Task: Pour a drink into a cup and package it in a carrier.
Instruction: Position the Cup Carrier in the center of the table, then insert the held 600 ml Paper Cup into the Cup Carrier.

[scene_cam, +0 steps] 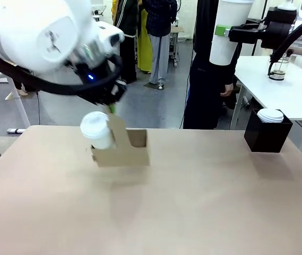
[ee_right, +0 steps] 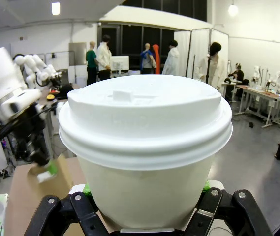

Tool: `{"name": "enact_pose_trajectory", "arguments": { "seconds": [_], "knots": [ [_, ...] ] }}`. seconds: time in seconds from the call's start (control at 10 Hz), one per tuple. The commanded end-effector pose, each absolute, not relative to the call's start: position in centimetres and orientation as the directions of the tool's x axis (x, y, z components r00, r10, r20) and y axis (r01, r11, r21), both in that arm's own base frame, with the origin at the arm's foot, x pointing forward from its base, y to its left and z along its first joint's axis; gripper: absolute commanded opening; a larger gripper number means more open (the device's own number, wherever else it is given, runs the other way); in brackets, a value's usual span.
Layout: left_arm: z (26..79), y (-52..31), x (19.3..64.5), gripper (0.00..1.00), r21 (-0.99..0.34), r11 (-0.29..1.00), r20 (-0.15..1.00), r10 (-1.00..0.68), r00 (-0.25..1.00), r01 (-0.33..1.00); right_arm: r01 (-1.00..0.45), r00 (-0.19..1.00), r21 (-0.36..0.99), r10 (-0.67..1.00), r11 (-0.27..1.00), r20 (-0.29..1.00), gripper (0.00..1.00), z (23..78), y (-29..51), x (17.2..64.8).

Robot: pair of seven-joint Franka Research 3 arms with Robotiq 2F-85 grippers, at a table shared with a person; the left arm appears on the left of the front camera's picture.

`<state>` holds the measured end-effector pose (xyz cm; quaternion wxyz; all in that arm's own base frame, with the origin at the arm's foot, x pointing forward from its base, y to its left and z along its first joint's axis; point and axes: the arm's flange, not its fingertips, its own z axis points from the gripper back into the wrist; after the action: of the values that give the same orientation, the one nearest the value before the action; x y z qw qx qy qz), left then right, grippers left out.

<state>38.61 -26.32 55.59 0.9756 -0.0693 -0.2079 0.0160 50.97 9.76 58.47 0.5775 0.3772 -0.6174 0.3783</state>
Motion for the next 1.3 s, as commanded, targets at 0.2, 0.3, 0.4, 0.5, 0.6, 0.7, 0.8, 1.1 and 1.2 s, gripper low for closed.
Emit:
{"name": "enact_pose_trajectory", "arguments": {
  "seconds": [0.2,0.3,0.4,0.5,0.6,0.7,0.8,1.1,1.2],
  "knots": [
    [51.6,-34.9,36.4,0.02,-0.114,0.992,0.381,-0.001,0.925,0.048,-0.901,-0.064,-0.041,-0.039,0.431,0.997,0.81,58.9,9.8,51.2],
    [51.1,-36.6,36.2,0.02,-0.1,0.992,0.362,-0.034,0.932,0.075,-0.901,-0.064,-0.041,-0.039,0.431,0.997,0.81,58.9,9.8,51.2],
    [50.9,-37.6,36.0,0.02,-0.087,0.993,0.352,-0.047,0.935,0.082,-0.901,-0.064,-0.041,-0.039,0.431,0.997,0.81,58.9,9.8,51.2],
    [50.8,-38.1,36.3,0.02,-0.086,0.994,0.34,-0.039,0.94,0.073,-0.901,-0.064,-0.041,-0.039,0.431,0.997,0.81,58.9,9.8,51.2],
    [50.5,-38.2,36.9,0.02,-0.089,0.994,0.335,-0.027,0.942,0.06,-0.901,-0.064,-0.041,-0.039,0.431,0.997,0.81,58.9,9.8,51.2],
    [49.8,-37.3,35.5,0.02,-0.105,0.989,0.336,-0.066,0.94,0.107,-0.901,-0.064,-0.041,-0.039,0.431,0.997,0.81,58.9,9.8,51.2],
    [49.8,-37.3,35.5,0.02,-0.105,0.989,0.336,-0.066,0.94,0.107,-0.901,-0.064,-0.041,-0.039,0.431,0.997,0.81,58.9,9.8,51.2],
    [49.8,-37.3,35.5,0.02,-0.105,0.989,0.336,-0.066,0.94,0.107,-0.901,-0.064,-0.041,-0.039,0.431,0.997,0.81,58.9,9.8,51.2],
    [49.8,-37.3,35.5,0.02,-0.105,0.989,0.336,-0.066,0.94,0.107,-0.901,-0.064,-0.041,-0.039,0.431,0.997,0.81,58.9,9.8,51.2]
  ]
}}
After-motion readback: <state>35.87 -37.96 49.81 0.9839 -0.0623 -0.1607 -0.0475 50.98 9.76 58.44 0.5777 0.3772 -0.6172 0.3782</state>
